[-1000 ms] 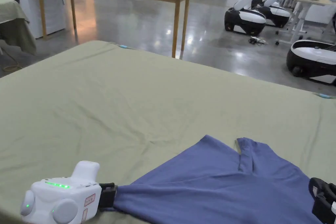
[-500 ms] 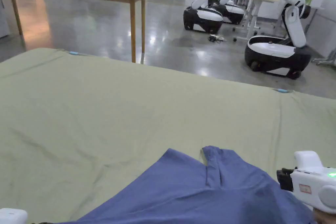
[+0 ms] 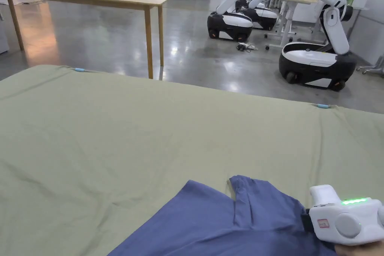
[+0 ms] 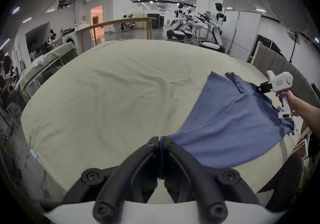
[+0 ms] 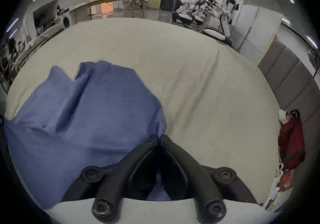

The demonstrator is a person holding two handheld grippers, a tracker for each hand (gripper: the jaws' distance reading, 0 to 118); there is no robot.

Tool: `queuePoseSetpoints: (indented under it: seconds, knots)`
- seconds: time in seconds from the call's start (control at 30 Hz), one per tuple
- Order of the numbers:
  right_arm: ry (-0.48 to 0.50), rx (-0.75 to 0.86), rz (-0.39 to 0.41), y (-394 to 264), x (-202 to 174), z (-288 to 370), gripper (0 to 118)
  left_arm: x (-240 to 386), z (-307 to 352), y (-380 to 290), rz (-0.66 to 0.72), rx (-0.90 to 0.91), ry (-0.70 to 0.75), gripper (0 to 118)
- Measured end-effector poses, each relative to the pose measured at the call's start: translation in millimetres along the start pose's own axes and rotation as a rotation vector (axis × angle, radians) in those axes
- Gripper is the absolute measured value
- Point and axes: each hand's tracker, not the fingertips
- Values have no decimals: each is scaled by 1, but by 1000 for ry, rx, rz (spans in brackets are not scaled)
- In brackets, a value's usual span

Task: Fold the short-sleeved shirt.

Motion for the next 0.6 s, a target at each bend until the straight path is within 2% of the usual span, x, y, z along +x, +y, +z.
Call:
queuePoseSetpoints:
  seconds: [0.03, 0.1, 0.17, 0.27, 0.4, 0.6]
  knots:
    - [15, -1, 7, 0, -3, 8, 7, -2, 1, 1, -3, 8, -1, 1]
    - [-25, 103, 51, 0, -7, 39, 7, 2, 4, 8, 0, 25, -6, 1]
    - [6, 175, 12, 7, 1, 72, 7, -1, 7, 19, -1, 54, -20, 1]
    - [-2, 301, -24, 30, 21, 131, 7, 3, 14, 58, -24, 131, -19, 1]
    - [-81, 471, 13, 68, 47, 215, 7, 8, 22, 130, -65, 258, 1, 1]
    - [-119, 672, -102, 128, 106, 322, 7, 29, 29, 261, -104, 402, 16, 1]
